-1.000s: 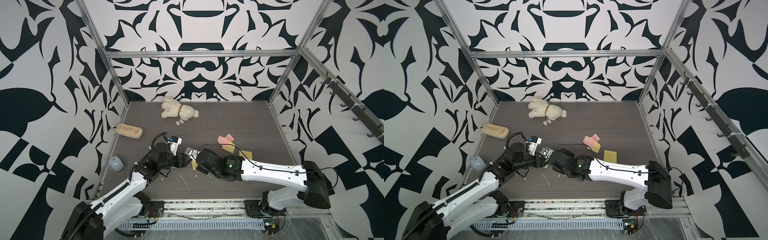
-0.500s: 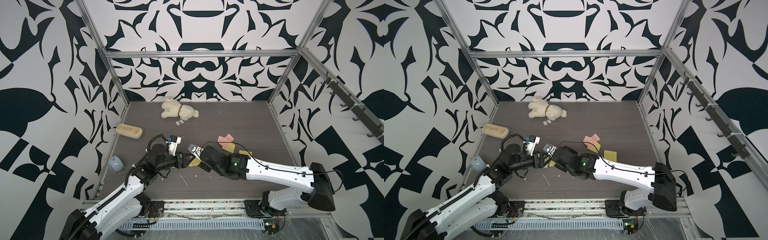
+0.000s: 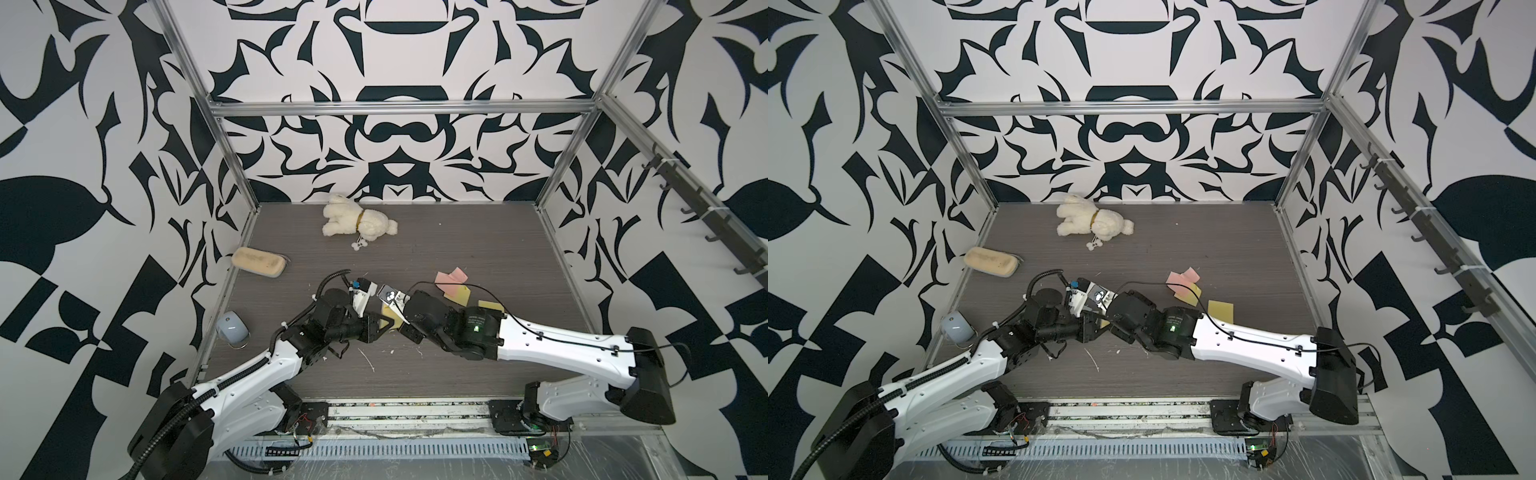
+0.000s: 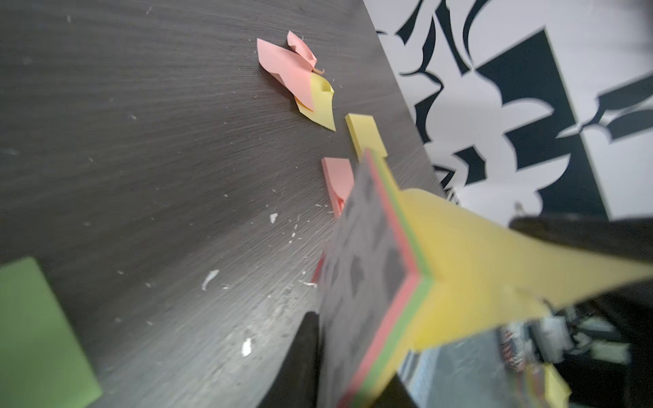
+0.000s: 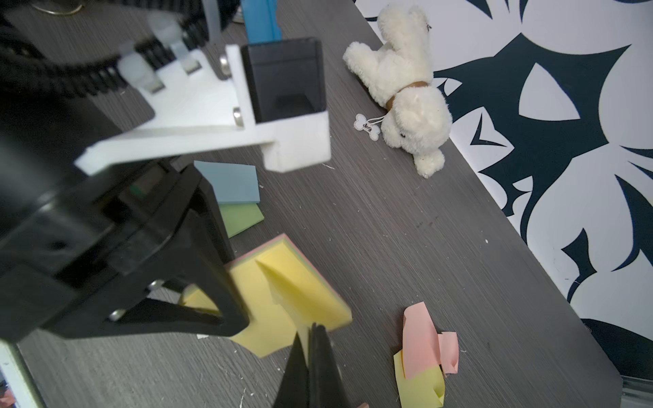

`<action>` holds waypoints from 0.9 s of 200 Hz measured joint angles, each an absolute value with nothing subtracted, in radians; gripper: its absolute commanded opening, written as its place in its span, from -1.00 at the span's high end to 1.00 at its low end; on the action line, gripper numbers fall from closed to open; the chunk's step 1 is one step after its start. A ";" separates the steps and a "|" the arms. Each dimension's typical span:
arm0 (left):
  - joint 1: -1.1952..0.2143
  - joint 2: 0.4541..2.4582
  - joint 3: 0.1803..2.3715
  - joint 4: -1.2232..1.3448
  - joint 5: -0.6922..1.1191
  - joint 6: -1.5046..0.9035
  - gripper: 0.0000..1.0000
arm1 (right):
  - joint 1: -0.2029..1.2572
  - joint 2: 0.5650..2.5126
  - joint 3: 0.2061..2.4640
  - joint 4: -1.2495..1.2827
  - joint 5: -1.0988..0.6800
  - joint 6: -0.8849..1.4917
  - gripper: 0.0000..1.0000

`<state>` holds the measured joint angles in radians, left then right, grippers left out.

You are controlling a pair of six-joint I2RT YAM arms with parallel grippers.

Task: Tear off pages from different memo pads
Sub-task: Tear off the paper from the memo pad, then place the paper on the paper.

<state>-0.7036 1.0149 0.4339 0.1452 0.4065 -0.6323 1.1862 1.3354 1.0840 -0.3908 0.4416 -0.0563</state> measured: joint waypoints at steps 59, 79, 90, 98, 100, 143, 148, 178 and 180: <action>-0.706 1.031 0.439 0.163 0.378 -0.639 1.00 | 1.082 1.323 1.079 -0.369 0.451 -0.056 1.00; -0.706 1.060 0.439 0.165 0.373 -0.653 1.00 | 0.970 1.313 1.053 -0.349 0.455 -0.047 1.00; -0.706 1.084 0.439 0.159 0.370 -0.663 1.00 | 0.899 1.309 1.039 -0.342 0.466 -0.036 1.00; -0.706 1.102 0.439 0.152 0.370 -0.670 1.00 | 0.842 1.308 1.032 -0.336 0.471 -0.026 1.00; -0.706 1.107 0.440 0.151 0.371 -0.673 1.00 | 0.831 1.308 1.031 -0.335 0.472 -0.025 1.00; -0.710 1.258 0.504 0.148 0.409 -0.727 1.00 | 0.599 1.369 1.028 -0.309 0.511 0.017 1.00; -0.714 1.285 0.520 0.158 0.416 -0.735 1.00 | 0.580 1.391 1.030 -0.308 0.512 0.019 1.00; -0.755 1.442 0.619 0.191 0.442 -0.778 1.00 | 0.496 1.558 1.052 -0.305 0.511 0.035 1.00; -0.758 1.451 0.624 0.195 0.443 -0.780 1.00 | 0.493 1.570 1.053 -0.305 0.510 0.036 1.00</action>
<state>-0.7582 1.4513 0.6239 0.1947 0.4435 -0.7795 0.4931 1.5700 1.0534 -0.3054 0.5102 0.0357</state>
